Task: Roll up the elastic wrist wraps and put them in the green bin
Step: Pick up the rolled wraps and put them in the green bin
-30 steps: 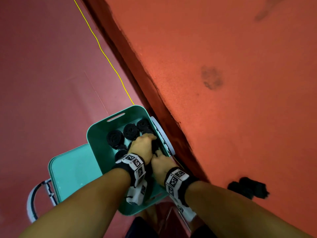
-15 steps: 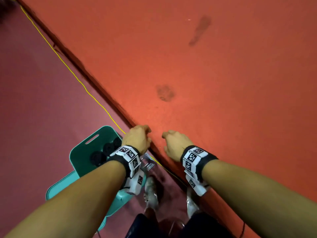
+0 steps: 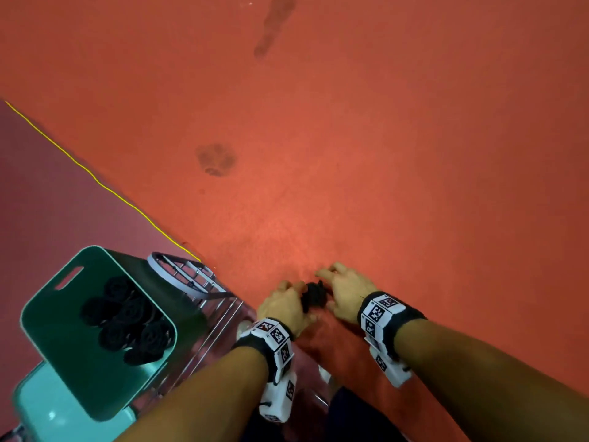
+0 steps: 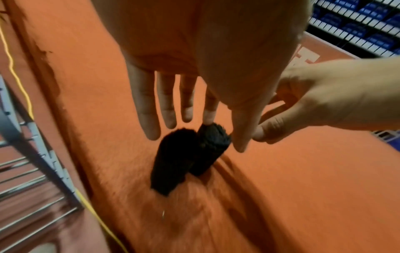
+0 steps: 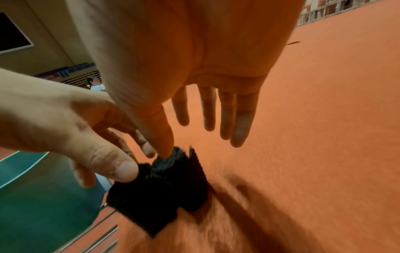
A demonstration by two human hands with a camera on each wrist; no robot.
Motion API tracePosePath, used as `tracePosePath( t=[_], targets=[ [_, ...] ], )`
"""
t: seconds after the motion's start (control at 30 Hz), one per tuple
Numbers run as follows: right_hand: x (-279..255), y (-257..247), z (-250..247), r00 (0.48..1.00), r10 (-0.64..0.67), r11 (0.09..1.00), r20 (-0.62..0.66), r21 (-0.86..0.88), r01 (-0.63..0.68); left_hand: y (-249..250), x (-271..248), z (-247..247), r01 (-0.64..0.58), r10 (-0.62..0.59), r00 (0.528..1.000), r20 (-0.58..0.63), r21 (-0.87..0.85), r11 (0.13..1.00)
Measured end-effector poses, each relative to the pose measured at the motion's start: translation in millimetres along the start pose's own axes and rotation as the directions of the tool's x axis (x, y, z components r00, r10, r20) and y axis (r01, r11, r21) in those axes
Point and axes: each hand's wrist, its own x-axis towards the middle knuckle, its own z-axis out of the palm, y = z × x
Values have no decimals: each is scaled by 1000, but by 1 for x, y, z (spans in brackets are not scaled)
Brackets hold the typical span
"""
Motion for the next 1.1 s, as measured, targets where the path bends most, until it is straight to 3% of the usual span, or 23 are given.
tracePosePath(
  t=[0.17, 0.4, 0.6, 0.87, 1.1],
  targets=[
    [5, 6, 32, 995, -94, 995, 11, 43, 94, 1, 6, 28, 24, -35, 996, -84, -133, 991],
    [21, -10, 47, 995, -63, 997, -74, 34, 66, -4, 6, 39, 18, -41, 989, -144, -157, 987],
    [26, -15, 44, 999, -30, 1000, -34, 6, 30, -7, 10, 39, 18, -56, 982, -179, -210, 978],
    [9, -72, -11, 979, -85, 995, -183, -72, 73, -44, -20, -33, -23, -67, 947, -315, -273, 962],
    [17, -196, -69, 918, -221, 971, -330, -167, 173, -139, -51, -120, -84, -152, 826, -542, -385, 919]
  ],
)
